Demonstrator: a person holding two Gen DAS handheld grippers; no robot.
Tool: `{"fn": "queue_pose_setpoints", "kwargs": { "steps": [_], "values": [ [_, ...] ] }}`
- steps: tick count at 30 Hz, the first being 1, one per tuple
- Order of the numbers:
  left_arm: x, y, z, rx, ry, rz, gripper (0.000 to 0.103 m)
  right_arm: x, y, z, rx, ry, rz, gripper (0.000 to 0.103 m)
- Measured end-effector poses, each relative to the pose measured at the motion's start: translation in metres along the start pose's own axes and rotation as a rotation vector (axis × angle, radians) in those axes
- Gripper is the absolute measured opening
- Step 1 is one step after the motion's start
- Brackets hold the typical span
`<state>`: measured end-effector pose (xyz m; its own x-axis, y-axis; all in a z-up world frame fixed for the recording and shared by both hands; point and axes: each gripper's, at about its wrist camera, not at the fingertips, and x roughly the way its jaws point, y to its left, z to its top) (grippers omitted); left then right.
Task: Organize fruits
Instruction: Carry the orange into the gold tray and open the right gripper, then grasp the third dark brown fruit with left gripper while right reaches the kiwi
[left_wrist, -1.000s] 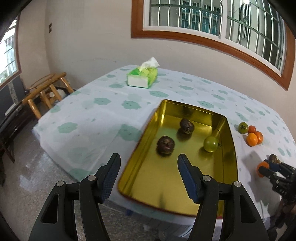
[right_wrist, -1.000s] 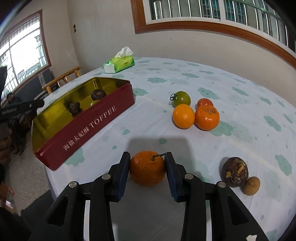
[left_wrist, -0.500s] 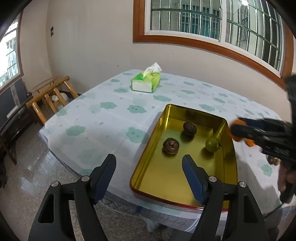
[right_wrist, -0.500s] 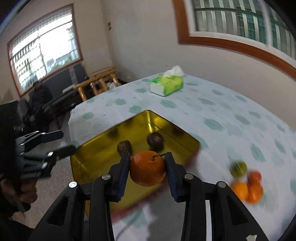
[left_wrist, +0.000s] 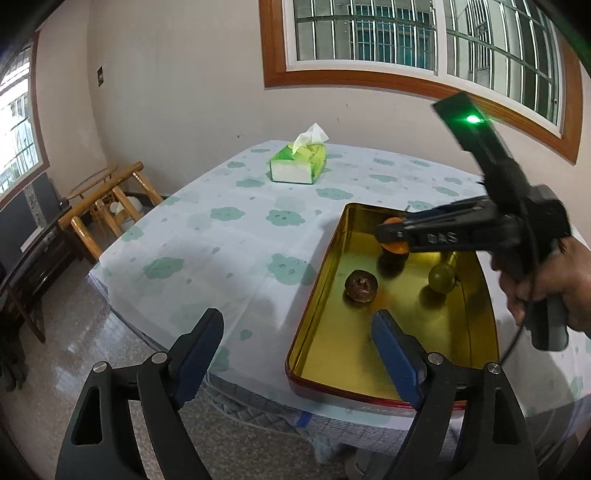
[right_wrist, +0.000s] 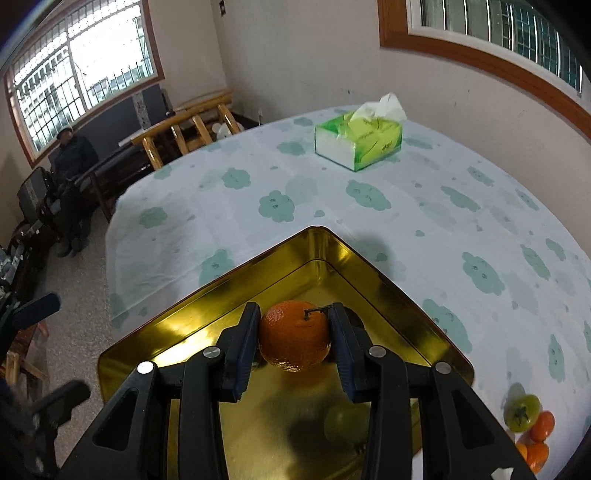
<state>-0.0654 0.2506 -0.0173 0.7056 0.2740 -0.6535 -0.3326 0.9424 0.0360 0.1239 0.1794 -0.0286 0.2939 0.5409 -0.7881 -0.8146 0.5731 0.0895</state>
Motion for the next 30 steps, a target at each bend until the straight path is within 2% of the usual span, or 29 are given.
{"fn": "queue_pose_setpoints", "kwargs": {
  "steps": [4, 12, 21, 26, 28, 30],
  "values": [
    [0.005, 0.001, -0.003, 0.005, 0.015, -0.003, 0.084, 0.017, -0.004, 0.005, 0.023, 0.029, -0.020, 0.035],
    [0.012, 0.004, -0.007, 0.000, 0.041, -0.013, 0.085, 0.026, -0.001, 0.017, 0.038, 0.023, -0.020, 0.037],
    [0.015, 0.007, -0.007, -0.011, 0.064, -0.016, 0.085, -0.003, -0.001, 0.015, 0.095, -0.118, 0.028, 0.040],
    [0.008, 0.001, -0.006, 0.012, 0.045, -0.037, 0.085, -0.050, 0.003, -0.015, 0.106, -0.221, 0.027, 0.043],
    [0.003, -0.005, -0.005, 0.032, 0.030, -0.064, 0.085, -0.077, 0.004, -0.045, 0.099, -0.261, -0.015, 0.046],
    [-0.003, -0.015, -0.002, 0.065, 0.013, -0.101, 0.085, -0.101, -0.001, -0.080, 0.082, -0.293, -0.094, 0.047]
  ]
}}
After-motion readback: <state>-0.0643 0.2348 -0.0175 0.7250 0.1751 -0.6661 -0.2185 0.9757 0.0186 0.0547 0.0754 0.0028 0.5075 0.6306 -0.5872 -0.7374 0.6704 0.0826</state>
